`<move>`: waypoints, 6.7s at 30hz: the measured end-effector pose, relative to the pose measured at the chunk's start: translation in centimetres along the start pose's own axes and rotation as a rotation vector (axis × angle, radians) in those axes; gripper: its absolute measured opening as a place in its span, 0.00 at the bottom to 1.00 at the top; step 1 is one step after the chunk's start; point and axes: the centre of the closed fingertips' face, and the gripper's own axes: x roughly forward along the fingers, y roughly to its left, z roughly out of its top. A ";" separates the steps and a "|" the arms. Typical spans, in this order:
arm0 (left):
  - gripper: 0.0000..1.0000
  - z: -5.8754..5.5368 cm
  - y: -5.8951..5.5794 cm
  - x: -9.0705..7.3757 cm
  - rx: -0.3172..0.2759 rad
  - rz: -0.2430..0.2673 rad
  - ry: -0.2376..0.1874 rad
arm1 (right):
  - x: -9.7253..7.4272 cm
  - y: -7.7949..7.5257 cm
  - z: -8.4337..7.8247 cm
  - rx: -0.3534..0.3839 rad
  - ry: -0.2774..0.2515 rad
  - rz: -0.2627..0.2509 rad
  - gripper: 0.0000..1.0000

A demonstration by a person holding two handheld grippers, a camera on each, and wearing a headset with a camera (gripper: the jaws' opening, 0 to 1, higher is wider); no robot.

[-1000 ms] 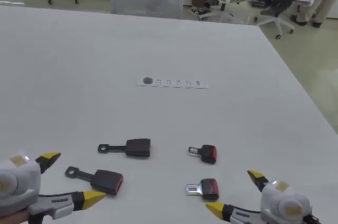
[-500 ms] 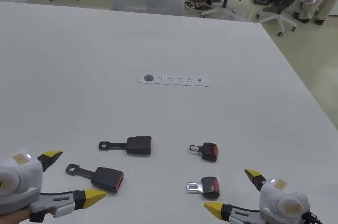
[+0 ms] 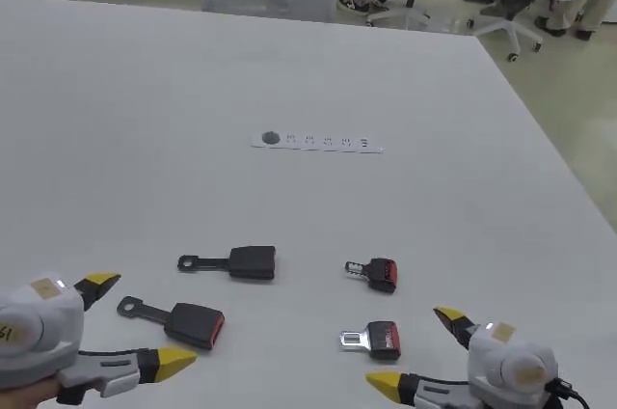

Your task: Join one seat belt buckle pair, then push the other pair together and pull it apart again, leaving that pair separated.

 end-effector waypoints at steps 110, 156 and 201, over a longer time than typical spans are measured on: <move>0.37 -7.0 1.1 8.7 0.552 -0.386 0.490 | 7.7 1.9 -1.6 -0.347 0.249 0.558 0.35; 0.37 -7.6 1.3 9.0 0.580 -0.404 0.518 | 16.0 11.3 3.3 -0.354 0.137 0.653 0.35; 0.35 -7.3 1.1 9.2 0.690 -0.478 0.556 | 18.2 13.5 4.8 -0.335 0.173 0.643 0.34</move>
